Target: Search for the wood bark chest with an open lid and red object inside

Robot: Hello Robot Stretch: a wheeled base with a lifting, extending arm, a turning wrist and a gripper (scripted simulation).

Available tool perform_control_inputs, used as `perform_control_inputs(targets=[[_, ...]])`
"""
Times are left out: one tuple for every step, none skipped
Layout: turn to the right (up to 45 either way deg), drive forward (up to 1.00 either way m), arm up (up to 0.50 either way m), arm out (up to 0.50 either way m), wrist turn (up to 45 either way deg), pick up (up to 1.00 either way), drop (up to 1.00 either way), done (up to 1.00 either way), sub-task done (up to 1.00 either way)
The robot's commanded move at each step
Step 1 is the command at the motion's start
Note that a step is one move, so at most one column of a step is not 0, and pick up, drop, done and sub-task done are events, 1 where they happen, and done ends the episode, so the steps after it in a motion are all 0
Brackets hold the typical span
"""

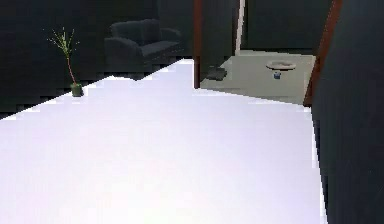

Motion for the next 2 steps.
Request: perform_control_inputs(targets=[[0.0, 0.25, 0.00, 0.00, 0.0, 0.00, 0.00, 0.00, 0.00], [24.0, 0.00, 0.00, 0.00, 0.0, 0.00, 0.00, 0.00, 0.00]])
